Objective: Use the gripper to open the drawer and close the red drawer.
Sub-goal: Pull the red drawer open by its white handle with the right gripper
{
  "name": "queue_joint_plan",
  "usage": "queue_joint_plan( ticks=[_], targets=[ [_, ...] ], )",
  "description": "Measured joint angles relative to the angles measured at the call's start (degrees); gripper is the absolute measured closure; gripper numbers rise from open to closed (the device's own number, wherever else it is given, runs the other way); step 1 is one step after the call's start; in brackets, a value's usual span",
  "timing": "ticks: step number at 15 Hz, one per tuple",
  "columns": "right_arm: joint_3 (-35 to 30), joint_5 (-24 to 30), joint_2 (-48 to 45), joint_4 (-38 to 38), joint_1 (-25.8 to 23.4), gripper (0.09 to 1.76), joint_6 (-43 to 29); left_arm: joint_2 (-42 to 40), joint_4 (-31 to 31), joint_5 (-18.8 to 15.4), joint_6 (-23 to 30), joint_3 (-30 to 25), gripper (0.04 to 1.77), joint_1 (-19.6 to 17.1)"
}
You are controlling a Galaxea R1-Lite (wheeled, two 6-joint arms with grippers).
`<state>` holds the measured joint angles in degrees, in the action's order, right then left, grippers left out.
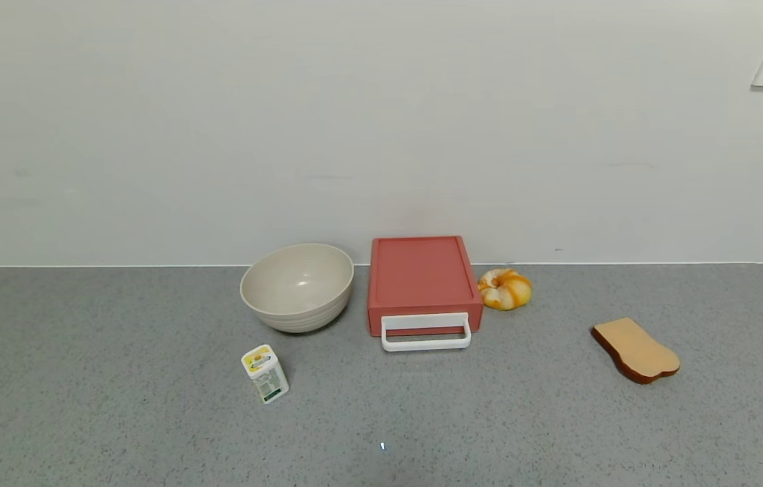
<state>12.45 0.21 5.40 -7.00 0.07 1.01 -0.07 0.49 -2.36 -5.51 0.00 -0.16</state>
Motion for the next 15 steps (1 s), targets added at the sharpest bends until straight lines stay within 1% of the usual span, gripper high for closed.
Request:
queue_joint_plan(
  ticks=[3, 6, 11, 15],
  targets=[
    [3.8, 0.1, 3.3, -0.1, 0.1, 0.14, 0.0, 0.0, 0.0, 0.0, 0.0, 0.0, 0.09, 0.0],
    [8.7, 0.1, 8.5, 0.0, 0.0, 0.14, 0.1, 0.0, 0.0, 0.0, 0.0, 0.0, 0.09, 0.0],
    [18.8, 0.9, 22.1, 0.0, 0.2, 0.14, 0.1, 0.0, 0.0, 0.0, 0.0, 0.0, 0.09, 0.0],
    [26.7, 5.0, 35.2, 0.1, 0.5, 0.14, 0.0, 0.0, 0.0, 0.0, 0.0, 0.0, 0.09, 0.0]
  ],
)
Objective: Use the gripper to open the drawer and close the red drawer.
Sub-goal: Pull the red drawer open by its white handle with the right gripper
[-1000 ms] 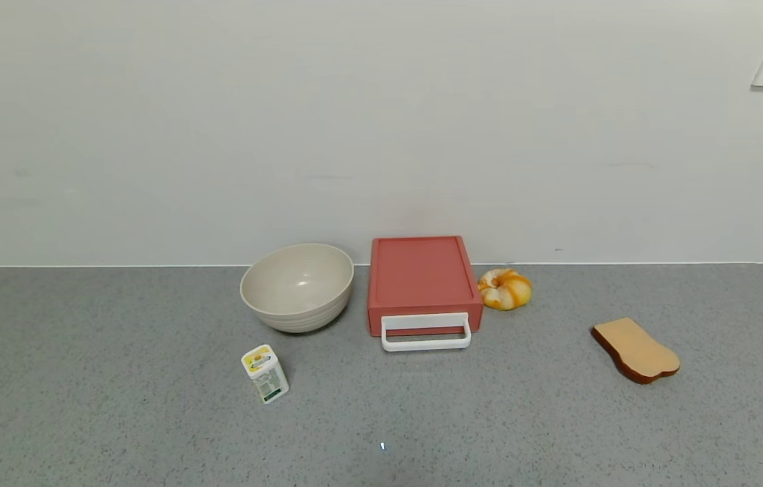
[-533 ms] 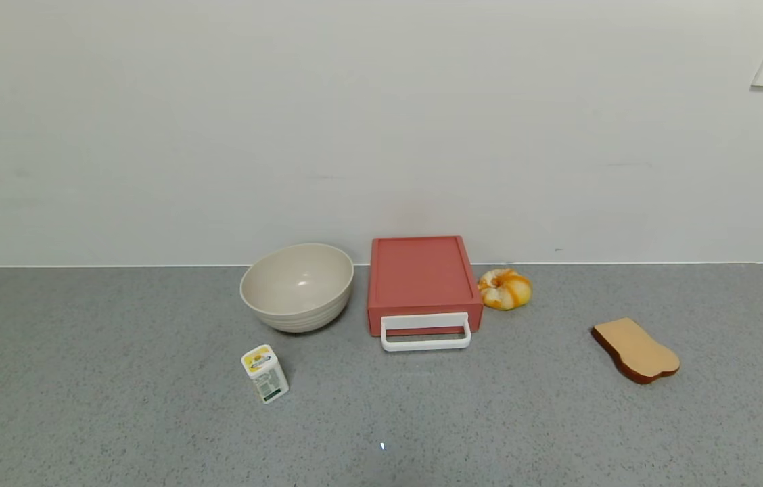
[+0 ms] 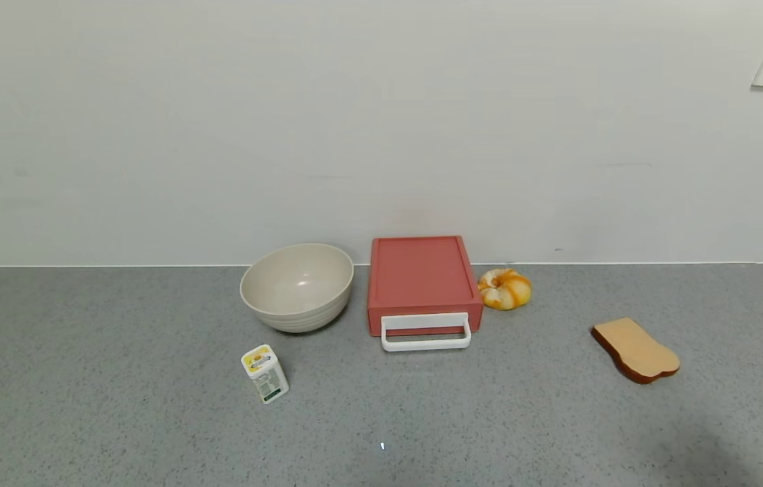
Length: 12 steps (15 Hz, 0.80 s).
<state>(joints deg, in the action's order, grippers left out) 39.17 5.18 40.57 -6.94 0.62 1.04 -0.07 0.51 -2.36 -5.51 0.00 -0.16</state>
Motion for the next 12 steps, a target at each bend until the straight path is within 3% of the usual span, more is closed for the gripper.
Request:
queue_joint_plan(
  ticks=[6, 9, 12],
  targets=[
    [13.8, 5.0, 22.6, 0.1, 1.8, 0.14, 0.0, 0.0, 0.0, 0.0, 0.0, 0.0, 0.09, 0.0],
    [21.0, 5.0, 33.1, -0.2, 7.1, 0.14, -0.4, 0.0, 0.0, 0.0, 0.0, 0.0, 0.09, 0.0],
    [27.8, 1.0, 42.1, -0.5, 14.1, 0.14, -3.1, 0.0, 0.0, 0.0, 0.0, 0.0, 0.09, 0.0]
  ],
)
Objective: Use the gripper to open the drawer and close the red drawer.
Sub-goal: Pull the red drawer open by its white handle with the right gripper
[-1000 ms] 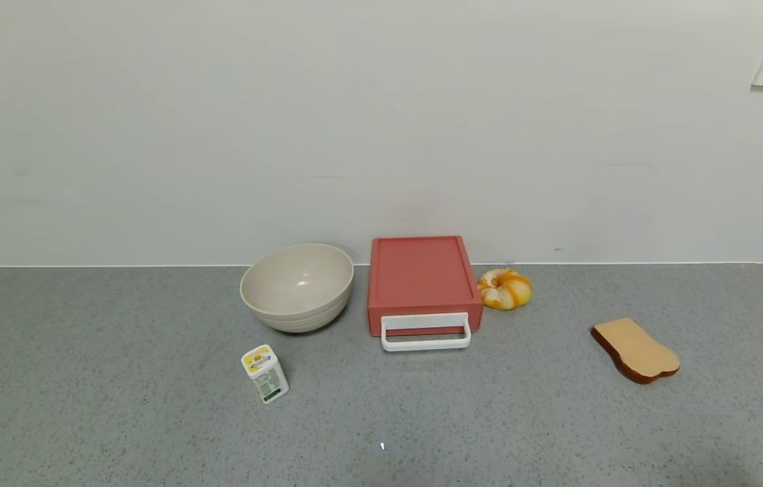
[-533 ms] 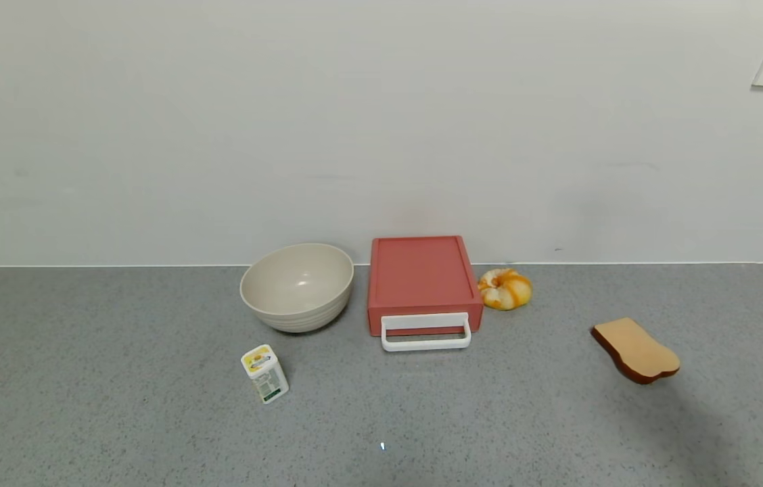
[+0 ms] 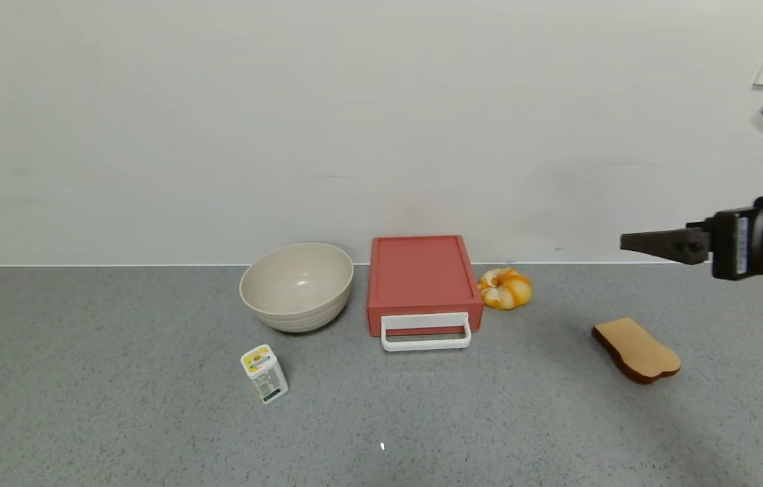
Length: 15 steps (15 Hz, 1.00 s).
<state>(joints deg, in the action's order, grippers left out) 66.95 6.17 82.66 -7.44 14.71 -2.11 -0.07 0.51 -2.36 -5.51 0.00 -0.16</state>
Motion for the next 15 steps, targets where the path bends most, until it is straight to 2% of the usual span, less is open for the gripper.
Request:
queue_joint_plan(
  ticks=[6, 10, 12, 15],
  targets=[
    [11.9, -7.9, 15.7, -4.9, 11.6, 0.14, -5.7, 0.0, 0.0, 0.0, 0.0, 0.0, 0.09, 0.0],
    [17.0, -12.3, 24.5, -6.2, 18.0, 0.14, -8.6, 0.0, 0.0, 0.0, 0.0, 0.0, 0.09, 0.0],
    [18.7, -12.4, 27.5, -6.4, 20.6, 0.14, -7.3, 0.0, 0.0, 0.0, 0.0, 0.0, 0.09, 0.0],
    [20.8, -10.2, 29.9, -10.6, 22.4, 0.14, -0.1, 0.0, 0.0, 0.0, 0.0, 0.0, 0.09, 0.0]
  ],
)
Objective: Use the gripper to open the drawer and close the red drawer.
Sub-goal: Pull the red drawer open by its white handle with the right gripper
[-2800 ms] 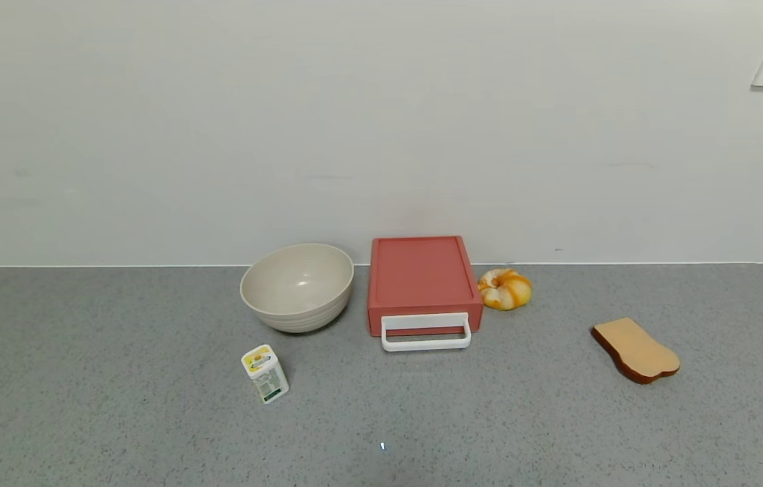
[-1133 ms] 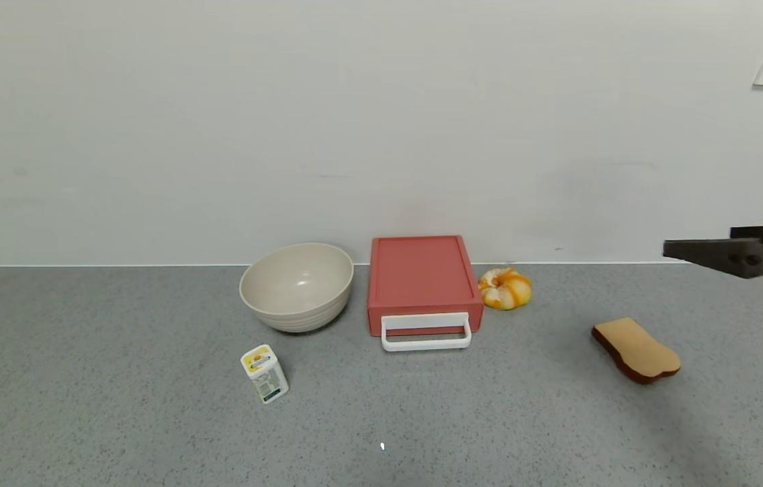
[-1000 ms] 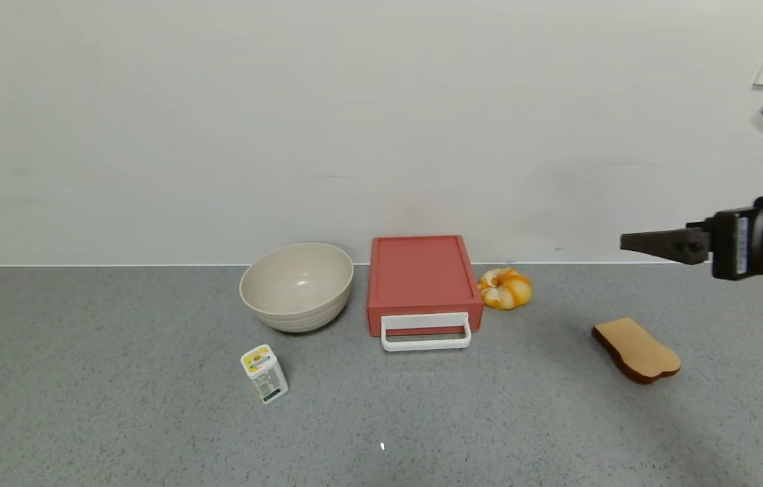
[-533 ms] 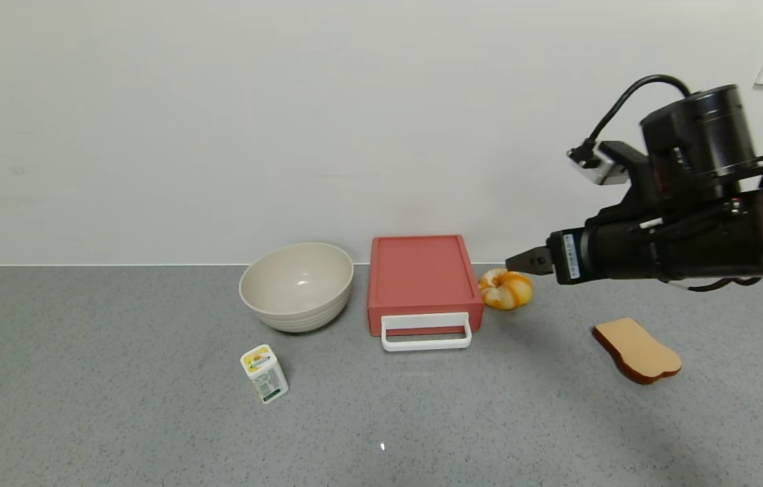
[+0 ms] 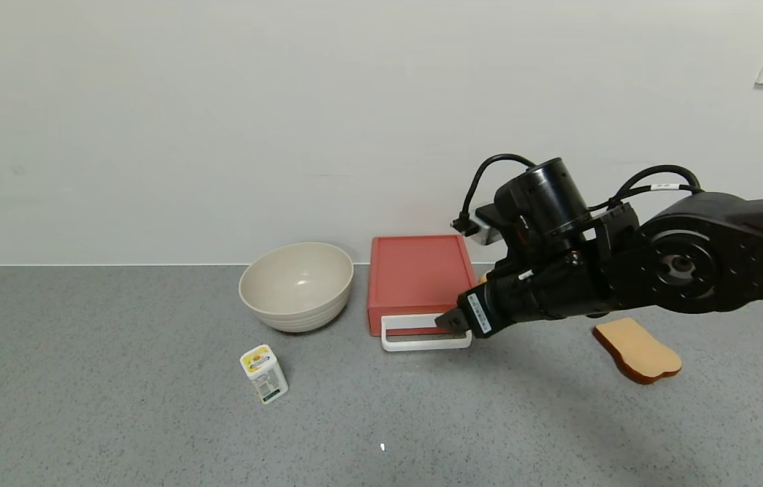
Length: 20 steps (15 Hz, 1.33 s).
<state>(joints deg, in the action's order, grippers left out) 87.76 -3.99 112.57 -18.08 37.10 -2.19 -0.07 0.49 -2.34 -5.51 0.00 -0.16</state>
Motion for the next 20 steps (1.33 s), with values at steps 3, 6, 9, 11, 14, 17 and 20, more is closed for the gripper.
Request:
queue_joint_plan(
  ticks=[3, 6, 9, 11, 14, 17, 20],
  targets=[
    [5.5, 4.4, 2.8, -6.4, 0.6, 0.14, 3.9, 0.0, 0.0, 0.0, 0.0, 0.0, 0.09, 0.0],
    [13.5, 7.4, 7.2, -12.5, 1.3, 0.14, 5.5, 0.0, 0.0, 0.0, 0.0, 0.0, 0.09, 0.0],
    [21.9, 8.5, 12.9, -17.2, 2.5, 0.14, 6.0, 0.0, 0.0, 0.0, 0.0, 0.0, 0.09, 0.0],
    [24.6, 8.6, 16.5, -16.9, 3.4, 0.14, 6.3, 0.0, 0.0, 0.0, 0.0, 0.0, 0.09, 0.0],
    [25.6, 8.7, 20.7, -12.5, 4.0, 0.14, 6.4, 0.0, 0.0, 0.0, 0.0, 0.0, 0.09, 0.0],
    [25.8, 8.7, 23.4, -10.9, 4.2, 0.14, 6.4, 0.0, 0.0, 0.0, 0.0, 0.0, 0.09, 0.0],
    [25.8, 8.4, 24.8, -9.6, 4.2, 0.14, 6.3, 0.0, 0.0, 0.0, 0.0, 0.0, 0.09, 0.0]
  ],
)
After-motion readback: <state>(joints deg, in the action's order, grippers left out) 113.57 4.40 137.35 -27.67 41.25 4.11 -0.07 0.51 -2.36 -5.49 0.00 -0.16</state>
